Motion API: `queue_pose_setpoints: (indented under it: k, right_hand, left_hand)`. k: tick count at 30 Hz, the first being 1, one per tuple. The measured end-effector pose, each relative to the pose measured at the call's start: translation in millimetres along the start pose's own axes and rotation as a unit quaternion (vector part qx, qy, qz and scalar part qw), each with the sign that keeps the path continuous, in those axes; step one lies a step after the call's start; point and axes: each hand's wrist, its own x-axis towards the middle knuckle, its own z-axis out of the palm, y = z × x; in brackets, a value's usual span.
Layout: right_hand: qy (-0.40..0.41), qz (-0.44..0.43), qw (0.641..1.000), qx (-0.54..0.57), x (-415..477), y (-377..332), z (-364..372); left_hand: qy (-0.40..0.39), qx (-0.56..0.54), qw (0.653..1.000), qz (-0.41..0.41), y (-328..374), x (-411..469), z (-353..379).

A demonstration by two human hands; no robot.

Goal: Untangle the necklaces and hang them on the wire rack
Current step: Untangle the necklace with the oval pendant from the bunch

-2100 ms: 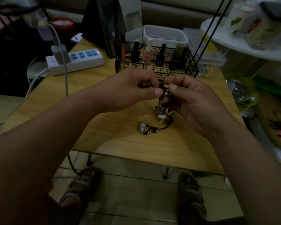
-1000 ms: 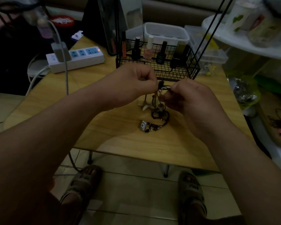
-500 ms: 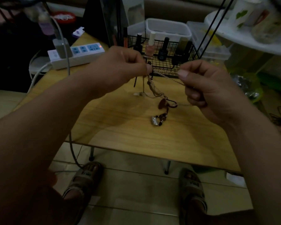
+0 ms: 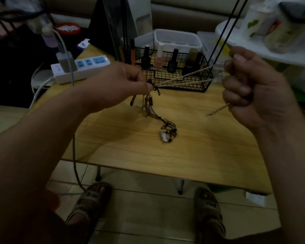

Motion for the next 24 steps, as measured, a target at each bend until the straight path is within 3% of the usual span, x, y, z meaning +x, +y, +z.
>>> queue_pose_setpoints:
  k: [4,6,9,12,20,24]
  right_hand:
    - [0.039,-0.012,0.998,-0.04,0,1,-1]
    - [0.071,-0.014,0.987,-0.142,-1,6,-2]
    - [0.091,0.026,0.927,-0.364,-3,19,-1]
    - [0.031,0.1,0.857,-0.505,-8,32,4]
    - [-0.038,0.088,0.805,-0.586,-5,44,28]
    - [-0.086,0.103,0.809,-0.572,-2,51,36]
  left_hand:
    - [-0.009,0.048,0.999,-0.011,1,-3,-1]
    - [-0.014,0.068,0.998,-0.012,1,-4,0]
    - [-0.018,0.033,0.999,-0.009,2,-5,-1]
    - [-0.011,0.009,1.0,0.004,2,-5,0]
    - [0.033,-0.033,0.995,0.083,10,-5,8]
    - [0.061,-0.054,0.991,0.11,13,-7,11]
